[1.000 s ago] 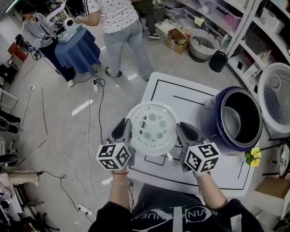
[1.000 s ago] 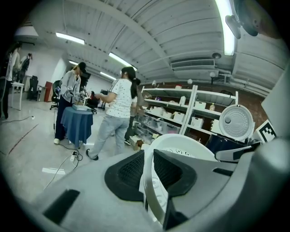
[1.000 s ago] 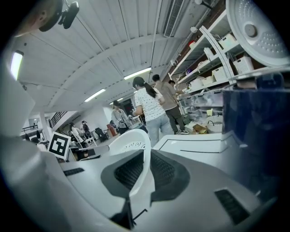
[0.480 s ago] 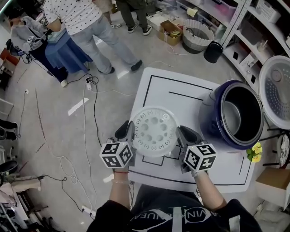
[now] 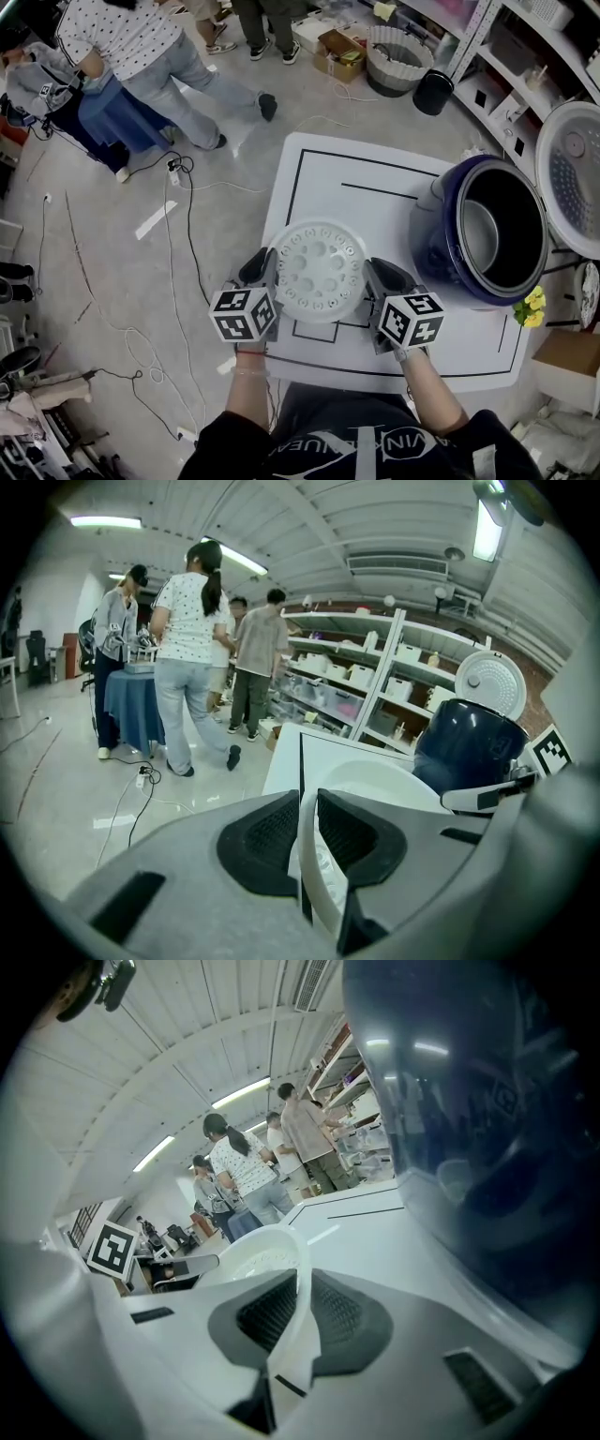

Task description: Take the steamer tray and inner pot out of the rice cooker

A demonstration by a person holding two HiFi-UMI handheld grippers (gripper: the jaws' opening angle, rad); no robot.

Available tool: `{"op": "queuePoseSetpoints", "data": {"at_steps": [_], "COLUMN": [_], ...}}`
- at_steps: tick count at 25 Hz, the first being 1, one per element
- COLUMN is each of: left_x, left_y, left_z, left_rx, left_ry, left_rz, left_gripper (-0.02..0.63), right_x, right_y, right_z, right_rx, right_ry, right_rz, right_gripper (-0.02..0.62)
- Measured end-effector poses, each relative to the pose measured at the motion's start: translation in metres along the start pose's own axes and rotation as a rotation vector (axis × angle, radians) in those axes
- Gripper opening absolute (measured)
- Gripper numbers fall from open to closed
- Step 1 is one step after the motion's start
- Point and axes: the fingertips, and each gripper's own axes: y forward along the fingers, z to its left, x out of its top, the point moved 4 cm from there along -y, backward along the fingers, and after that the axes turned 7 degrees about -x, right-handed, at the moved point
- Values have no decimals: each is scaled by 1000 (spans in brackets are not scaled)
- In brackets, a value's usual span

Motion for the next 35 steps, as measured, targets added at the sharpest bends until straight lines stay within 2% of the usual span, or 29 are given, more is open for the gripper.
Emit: {"op": "queuePoseSetpoints", "data": {"at_steps": [11, 18, 22, 24, 29, 35], "left_x": [4, 1, 6, 10, 24, 48], "left_y": [6, 8, 2, -2, -10, -10], "left_z": [10, 10, 10, 9, 0, -32], "left_rx": [1, -11, -7, -4, 1, -74], "left_ry": [19, 26, 40, 46, 93, 127], "left_rz": [48, 39, 20, 11, -11, -55], "left_gripper": [49, 49, 52, 81, 89, 94], "right_x": [0, -2, -1, 2, 12, 33], "right_y": [10, 12, 12, 9, -4, -29], "right_z": [3, 1, 5, 8, 19, 37], "right_rx": [-17, -32, -33, -21, 14, 54], "right_ry": [3, -34, -43, -37, -69, -123], "right_rz": [25, 11, 12, -1, -48, -119], "right_gripper": [48, 55, 84, 121, 143, 144]}}
